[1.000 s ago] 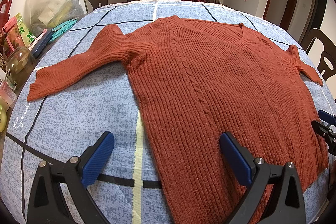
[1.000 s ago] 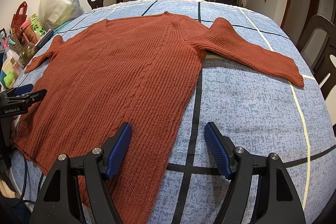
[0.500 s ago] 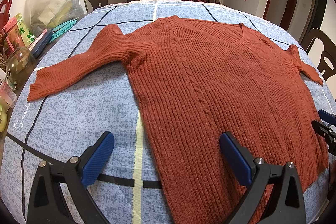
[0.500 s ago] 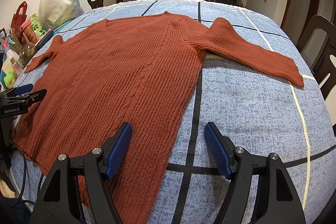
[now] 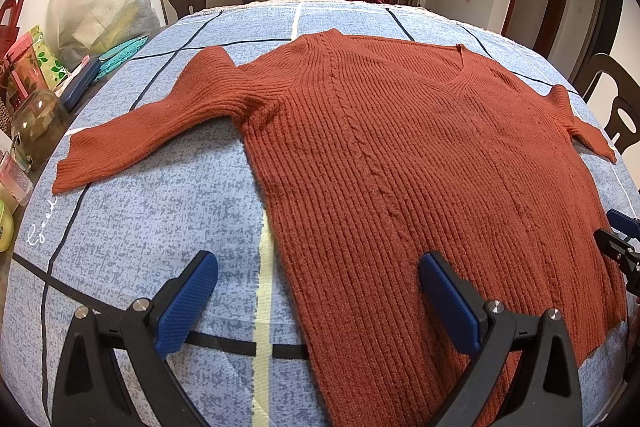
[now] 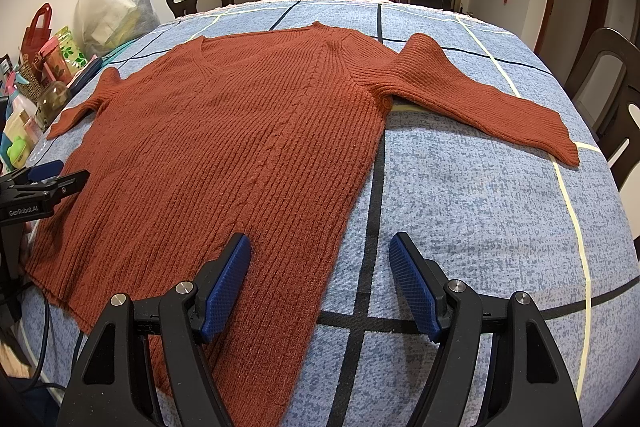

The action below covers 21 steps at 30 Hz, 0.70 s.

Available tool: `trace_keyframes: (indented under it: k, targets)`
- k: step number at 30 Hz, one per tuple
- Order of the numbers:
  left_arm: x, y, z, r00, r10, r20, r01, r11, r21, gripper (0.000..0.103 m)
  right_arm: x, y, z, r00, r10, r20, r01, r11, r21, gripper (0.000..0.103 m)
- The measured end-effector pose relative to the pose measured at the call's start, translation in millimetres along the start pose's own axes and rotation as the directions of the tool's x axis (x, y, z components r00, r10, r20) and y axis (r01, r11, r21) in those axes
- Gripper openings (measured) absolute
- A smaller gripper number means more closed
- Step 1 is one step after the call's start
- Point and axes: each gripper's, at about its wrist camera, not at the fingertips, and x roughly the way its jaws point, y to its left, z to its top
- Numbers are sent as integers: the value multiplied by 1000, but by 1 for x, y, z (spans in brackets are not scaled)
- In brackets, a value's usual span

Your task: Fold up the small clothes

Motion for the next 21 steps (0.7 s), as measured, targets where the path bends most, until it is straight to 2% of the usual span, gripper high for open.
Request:
trace_keyframes:
  k: [15, 21]
  targets:
    - [1, 2, 1, 1000, -3, -4, 3, 1000, -20, 101, 0, 2, 2, 1000, -11, -24, 11, 1000, 11, 72]
    - [-5, 4, 7, 999, -27, 19, 28, 999, -34, 100, -7, 6, 11, 1000, -25, -9, 25, 1000, -5, 72]
